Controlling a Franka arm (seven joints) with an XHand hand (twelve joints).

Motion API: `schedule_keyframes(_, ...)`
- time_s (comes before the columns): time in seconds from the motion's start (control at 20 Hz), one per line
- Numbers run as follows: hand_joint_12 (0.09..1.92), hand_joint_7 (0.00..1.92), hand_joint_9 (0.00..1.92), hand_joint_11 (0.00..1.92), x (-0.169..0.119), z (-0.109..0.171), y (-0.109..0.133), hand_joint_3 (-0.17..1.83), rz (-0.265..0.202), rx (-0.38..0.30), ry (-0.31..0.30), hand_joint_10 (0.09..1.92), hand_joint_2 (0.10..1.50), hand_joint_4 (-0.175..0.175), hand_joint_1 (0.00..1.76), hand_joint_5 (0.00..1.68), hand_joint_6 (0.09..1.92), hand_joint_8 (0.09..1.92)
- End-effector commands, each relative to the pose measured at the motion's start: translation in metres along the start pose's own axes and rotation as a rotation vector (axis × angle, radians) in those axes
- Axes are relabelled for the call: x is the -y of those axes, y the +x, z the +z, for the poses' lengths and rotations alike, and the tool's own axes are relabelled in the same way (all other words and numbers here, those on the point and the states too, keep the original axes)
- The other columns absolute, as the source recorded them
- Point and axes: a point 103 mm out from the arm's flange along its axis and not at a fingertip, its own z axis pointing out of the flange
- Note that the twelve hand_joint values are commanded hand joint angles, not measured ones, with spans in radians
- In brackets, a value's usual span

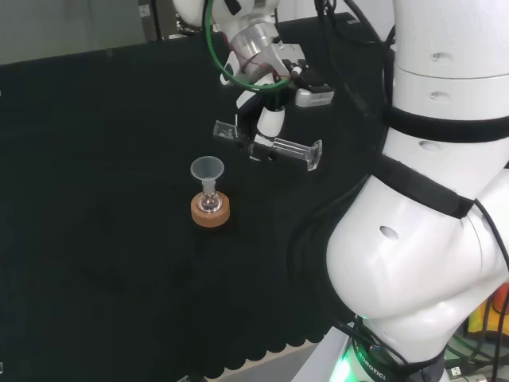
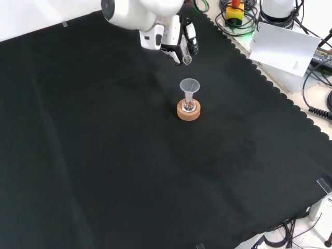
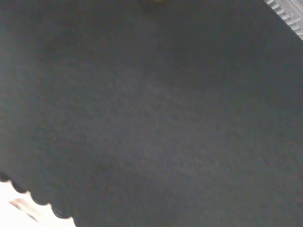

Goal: Put the graduated cylinder back on the table.

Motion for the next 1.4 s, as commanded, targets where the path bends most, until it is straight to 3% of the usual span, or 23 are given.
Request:
schedule_keyframes(0.05,0.71,1.18,1.42,1.26,0.003,-0.004,-0.008,0.02,-0.108,-0.048,-0.137,0.09,1.12,-0.175,1.15,0.96,1.05,0.44)
schedule_keyframes(0.3,0.71,1.18,1.41,1.26,0.000,-0.011,-0.018,0.02,-0.161,-0.057,-0.251,0.09,1.12,-0.175,1.15,0.96,1.05,0.44)
schedule_keyframes(0.65,0.71,1.18,1.41,1.26,-0.016,-0.029,-0.039,0.02,-0.204,-0.065,-0.549,0.09,1.12,-0.175,1.15,0.96,1.05,0.43)
schedule_keyframes(0.85,0.71,1.18,1.41,1.26,-0.032,-0.043,-0.053,0.02,-0.239,-0.095,-0.674,0.09,1.12,-0.175,1.15,0.96,1.05,0.43)
schedule_keyframes(1.3,0.71,1.17,1.40,1.25,-0.088,-0.075,-0.068,0.02,-0.334,-0.174,-0.802,0.09,1.12,-0.175,1.15,0.96,1.05,0.42)
schedule_keyframes(1.4,0.72,1.17,1.40,1.25,-0.100,-0.078,-0.067,0.02,-0.360,-0.198,-0.857,0.09,1.12,-0.175,1.15,0.96,1.05,0.42)
